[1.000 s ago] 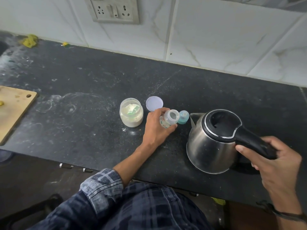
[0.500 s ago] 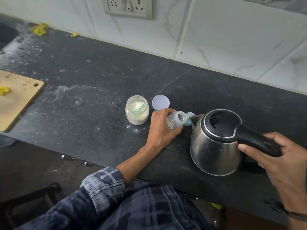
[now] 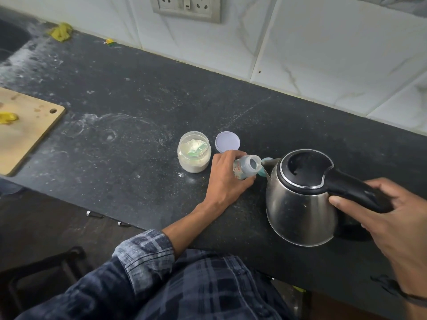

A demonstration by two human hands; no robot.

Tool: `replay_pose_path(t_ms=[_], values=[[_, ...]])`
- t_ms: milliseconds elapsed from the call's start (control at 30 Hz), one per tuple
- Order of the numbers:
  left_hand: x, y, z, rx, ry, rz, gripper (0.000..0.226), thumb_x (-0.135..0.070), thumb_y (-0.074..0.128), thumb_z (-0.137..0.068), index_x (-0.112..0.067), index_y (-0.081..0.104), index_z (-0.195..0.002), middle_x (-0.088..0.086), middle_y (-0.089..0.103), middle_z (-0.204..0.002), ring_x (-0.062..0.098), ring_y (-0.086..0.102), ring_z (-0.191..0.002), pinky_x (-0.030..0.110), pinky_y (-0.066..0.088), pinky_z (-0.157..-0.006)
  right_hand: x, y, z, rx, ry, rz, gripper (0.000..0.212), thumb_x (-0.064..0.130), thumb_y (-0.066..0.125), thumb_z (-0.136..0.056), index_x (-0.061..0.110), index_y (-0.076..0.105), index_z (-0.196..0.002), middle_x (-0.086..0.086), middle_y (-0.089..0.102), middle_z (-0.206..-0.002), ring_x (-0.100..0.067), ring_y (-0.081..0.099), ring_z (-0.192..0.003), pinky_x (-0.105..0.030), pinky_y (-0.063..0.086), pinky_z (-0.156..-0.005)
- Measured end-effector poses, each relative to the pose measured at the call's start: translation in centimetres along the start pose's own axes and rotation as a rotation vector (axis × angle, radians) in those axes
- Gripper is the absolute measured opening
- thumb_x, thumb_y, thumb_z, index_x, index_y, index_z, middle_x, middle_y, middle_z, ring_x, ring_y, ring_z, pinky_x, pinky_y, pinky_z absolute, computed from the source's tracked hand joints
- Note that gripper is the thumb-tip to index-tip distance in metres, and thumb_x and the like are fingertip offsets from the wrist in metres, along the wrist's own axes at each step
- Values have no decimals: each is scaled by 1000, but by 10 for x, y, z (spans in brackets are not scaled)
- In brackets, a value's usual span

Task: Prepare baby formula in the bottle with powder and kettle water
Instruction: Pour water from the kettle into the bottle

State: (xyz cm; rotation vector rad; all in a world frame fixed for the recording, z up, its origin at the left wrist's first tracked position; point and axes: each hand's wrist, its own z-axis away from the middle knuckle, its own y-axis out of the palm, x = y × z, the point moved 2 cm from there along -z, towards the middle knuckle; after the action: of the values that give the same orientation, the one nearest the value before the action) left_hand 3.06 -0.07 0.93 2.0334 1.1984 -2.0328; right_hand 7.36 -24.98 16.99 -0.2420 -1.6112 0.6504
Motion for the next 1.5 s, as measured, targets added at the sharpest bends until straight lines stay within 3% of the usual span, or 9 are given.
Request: replay_pose_path(t_ms=[367,533,733,867,1067,1167,1333,1500], values=[[3,-5,0,-36,5,-7,53,-27,89,-73,-18,58,-115,-16,58,-112,7,38,-101,22,38,-86,13,11,-2,-6,-15,-5,31,29,89,-59,19,71,-82,5,71,-74,-2,63,-63,-8,47,-55],[5,-7,3,-37,5,-7,52,-27,89,-74,-18,58,-115,-21,52,-109,6,38,-101,16,34,-84,14,12,-3,8,-6,50,29,25,93,-63,22,72,-81,4,72,-74,-10,67,-66,-18,52,-56],[6,-8,4,-35,4,2,52,-28,89,-74,-17,58,-115,-22,53,-109,9,40,-102,12,33,-83,19,14,-4,31,6,43,33,37,89,-57,23,72,-81,3,72,-75,-11,66,-66,-16,51,-56],[7,-8,3,-37,4,-3,53,-29,89,-74,-17,58,-115,-20,54,-110,9,41,-101,17,35,-84,20,16,-6,37,4,78,33,40,90,-58,27,72,-83,2,72,-75,-18,68,-67,-32,54,-61],[9,-8,1,-37,-6,-2,54,-31,90,-74,-19,58,-116,-20,54,-110,7,41,-102,14,34,-83,21,17,-10,58,-5,80,31,29,94,-61,30,72,-83,5,72,-74,-13,66,-63,-18,50,-56],[10,-7,-1,-36,-12,-2,55,-31,90,-74,-19,58,-116,-20,54,-110,8,41,-102,12,34,-82,22,18,-11,63,-10,76,31,33,92,-59,31,72,-83,5,72,-74,-11,64,-61,-15,48,-54],[12,-7,-2,-32,-21,-5,54,-30,90,-74,-19,58,-116,-20,54,-109,8,42,-102,14,34,-82,20,18,-13,58,-3,90,31,32,93,-61,31,73,-84,7,72,-76,-13,66,-67,-19,50,-57],[13,-7,-2,-34,-25,1,56,-31,90,-73,-19,59,-117,-20,55,-110,9,45,-103,13,34,-82,18,19,-12,46,-1,112,32,28,95,-63,29,73,-86,5,73,-78,-22,69,-72,-35,53,-64]])
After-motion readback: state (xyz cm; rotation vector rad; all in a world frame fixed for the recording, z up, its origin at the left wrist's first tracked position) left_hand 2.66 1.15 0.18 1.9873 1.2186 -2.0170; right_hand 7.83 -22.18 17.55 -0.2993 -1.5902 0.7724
